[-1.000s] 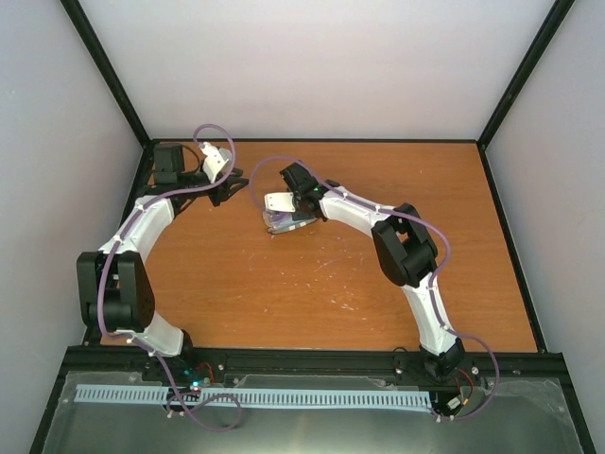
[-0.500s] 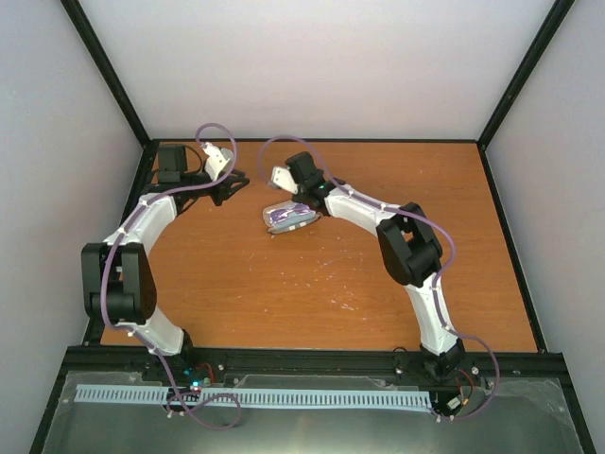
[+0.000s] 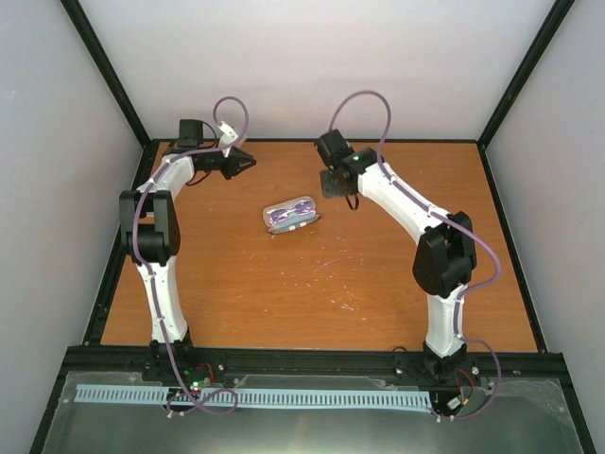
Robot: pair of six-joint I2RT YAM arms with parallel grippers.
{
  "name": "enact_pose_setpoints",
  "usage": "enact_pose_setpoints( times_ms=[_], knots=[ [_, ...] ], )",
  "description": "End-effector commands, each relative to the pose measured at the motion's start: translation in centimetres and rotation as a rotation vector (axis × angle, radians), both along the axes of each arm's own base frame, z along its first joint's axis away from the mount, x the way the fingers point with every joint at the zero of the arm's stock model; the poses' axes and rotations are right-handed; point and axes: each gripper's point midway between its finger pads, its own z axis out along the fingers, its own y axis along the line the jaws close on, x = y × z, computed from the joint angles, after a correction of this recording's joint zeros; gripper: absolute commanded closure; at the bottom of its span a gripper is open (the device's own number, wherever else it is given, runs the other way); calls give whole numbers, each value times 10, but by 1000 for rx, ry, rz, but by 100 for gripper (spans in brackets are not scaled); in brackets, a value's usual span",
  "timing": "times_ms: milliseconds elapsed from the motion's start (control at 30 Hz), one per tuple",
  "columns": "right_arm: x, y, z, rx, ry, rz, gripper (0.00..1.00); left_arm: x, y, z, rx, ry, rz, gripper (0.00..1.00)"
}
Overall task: Organize the sunglasses
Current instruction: Adjust the sunglasses case at the center of the board.
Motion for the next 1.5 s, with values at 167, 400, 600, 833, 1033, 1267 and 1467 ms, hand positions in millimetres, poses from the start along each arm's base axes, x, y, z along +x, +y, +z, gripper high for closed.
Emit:
enact_pose_setpoints(
  times_ms=[167,400,600,833,1033,1267,1467],
  knots=[
    [-126,-10,-72,132,555,12,97,-14,-20,-50,124,165,-92,81],
    [-150,7,-115,212,702,80,97,-37,-39,-70,160,226,-130,81],
    [-145,23,-136,244,751,114,97,-47,-45,-80,153,242,-128,80],
    [-126,44,-145,289,764,132,97,-50,-44,-89,163,266,-120,80],
    [-110,47,-155,282,756,104,97,-61,-48,-87,146,285,-128,80],
    [-93,39,-166,252,750,57,97,-78,-53,-91,127,316,-136,81],
    [-72,25,-166,238,699,18,97,-90,-58,-88,88,343,-151,81]
  ],
)
